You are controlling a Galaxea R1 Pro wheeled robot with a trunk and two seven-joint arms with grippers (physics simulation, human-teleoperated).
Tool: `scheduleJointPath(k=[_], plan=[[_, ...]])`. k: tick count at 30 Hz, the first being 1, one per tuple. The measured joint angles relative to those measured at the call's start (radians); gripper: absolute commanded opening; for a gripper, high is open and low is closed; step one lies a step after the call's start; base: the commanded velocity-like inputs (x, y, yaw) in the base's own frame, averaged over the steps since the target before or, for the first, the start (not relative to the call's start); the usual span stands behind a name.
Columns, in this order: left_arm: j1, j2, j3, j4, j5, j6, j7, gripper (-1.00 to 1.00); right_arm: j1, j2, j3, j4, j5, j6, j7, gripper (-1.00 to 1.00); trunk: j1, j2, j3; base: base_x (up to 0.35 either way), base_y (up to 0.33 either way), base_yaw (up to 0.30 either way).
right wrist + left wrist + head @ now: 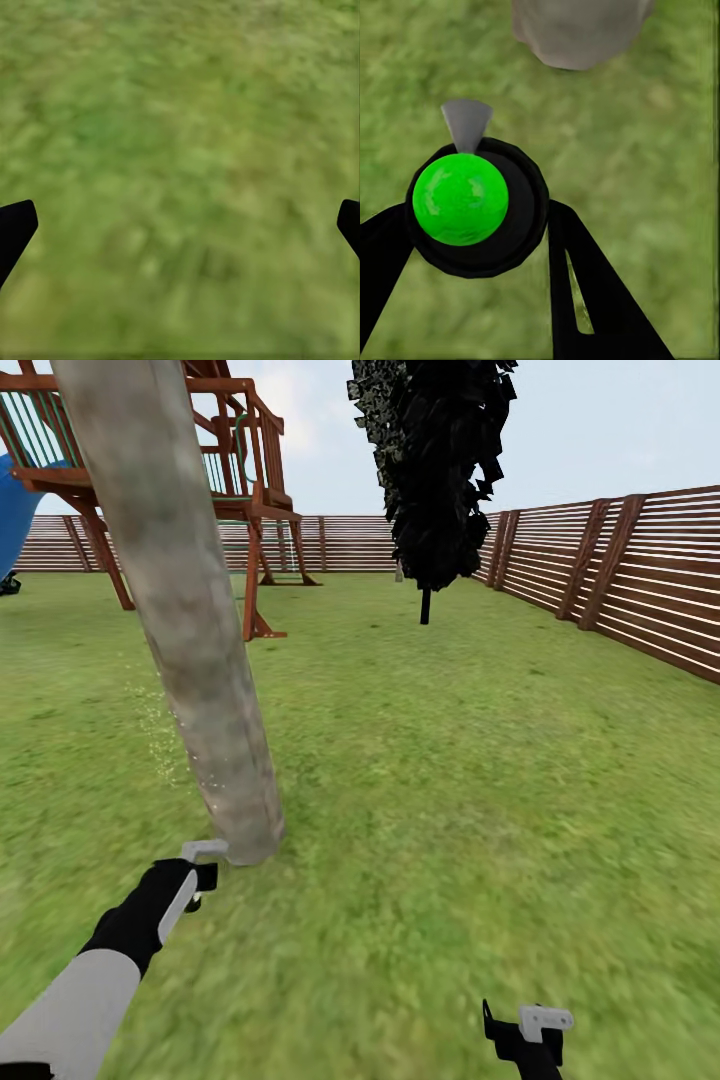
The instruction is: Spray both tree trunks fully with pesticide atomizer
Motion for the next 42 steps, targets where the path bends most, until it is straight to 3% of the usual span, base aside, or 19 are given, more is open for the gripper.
scheduleJointPath(k=[3, 7, 11, 12, 13, 17, 19, 21, 25, 29, 31, 39, 42], plan=[[-0.002, -0.030, -0.002, -0.044, 0.000, 0.006, 0.001, -1.00, 0.000, 0.000, 0.000, 0.000, 0.000, 0.001, 0.000, 1.00, 0.000, 0.000, 0.000, 0.000, 0.000, 0.000], [0.001, -0.047, -0.002, -0.206, -0.003, 0.122, 0.002, -1.00, -0.001, 0.000, 0.000, 0.000, 0.001, 0.001, 0.000, 1.00, 0.000, 0.000, 0.000, 0.000, 0.000, 0.000], [-0.001, -0.026, 0.006, -0.225, -0.011, 0.134, 0.002, -1.00, 0.000, 0.000, 0.000, 0.000, 0.001, 0.001, 0.000, 1.00, 0.000, 0.000, 0.000, 0.000, 0.000, 0.000], [-0.002, 0.001, 0.009, -0.228, -0.013, 0.137, 0.002, -1.00, -0.001, 0.000, 0.000, 0.000, 0.001, 0.001, 0.000, 1.00, 0.000, 0.000, 0.000, 0.000, 0.000, 0.000], [0.000, 0.007, 0.007, -0.233, -0.003, 0.144, 0.002, -1.00, 0.000, 0.000, 0.000, 0.000, 0.001, 0.001, 0.000, 1.00, 0.000, 0.000, 0.000, 0.000, 0.000, 0.000], [0.004, -0.009, 0.000, -0.280, 0.003, 0.164, 0.003, -1.00, 0.000, 0.000, 0.000, 0.000, 0.001, 0.001, 0.000, 1.00, 0.000, 0.000, 0.000, -0.118, 0.000, 0.000], [-0.006, -0.016, 0.000, -0.329, 0.000, 0.218, 0.003, -1.00, 0.000, 0.000, 0.000, 0.000, 0.001, 0.001, 0.000, 1.00, 0.000, 0.000, 0.000, -0.004, 0.000, 0.000], [-0.025, -0.011, 0.004, -0.355, -0.003, 0.279, 0.003, -1.00, 0.000, 0.000, 0.000, 0.000, 0.001, 0.001, 0.000, 1.00, 0.000, 0.000, 0.000, 0.000, 0.000, 0.000], [-0.055, 0.006, 0.008, -0.360, -0.001, 0.298, 0.003, -1.00, 0.000, 0.000, 0.000, 0.000, 0.001, 0.001, 0.000, 1.00, 0.000, 0.000, 0.000, 0.000, 0.000, 0.000], [-0.056, -0.027, 0.000, -0.376, 0.005, 0.302, 0.003, -1.00, 0.000, 0.000, 0.000, 0.000, 0.001, 0.001, 0.000, 1.00, 0.000, 0.000, 0.000, 0.000, 0.000, 0.000], [-0.057, -0.035, 0.001, -0.411, 0.002, 0.336, 0.003, -1.00, 0.000, 0.000, 0.000, 0.000, 0.001, 0.001, 0.000, 1.00, 0.000, 0.000, 0.000, 0.000, 0.000, 0.000], [-0.086, 0.004, 0.010, -0.432, -0.010, 0.364, 0.003, -1.00, 0.000, 0.000, 0.000, 0.000, 0.001, 0.001, 0.000, 1.00, 0.000, 0.000, 0.000, 0.000, 0.000, 0.000], [-0.100, -0.002, 0.007, -0.433, 0.003, 0.365, 0.003, -1.00, 0.000, 0.000, 0.000, 0.000, 0.001, 0.001, 0.000, 1.00, 0.000, 0.000, 0.000, 0.000, 0.000, 0.000]])
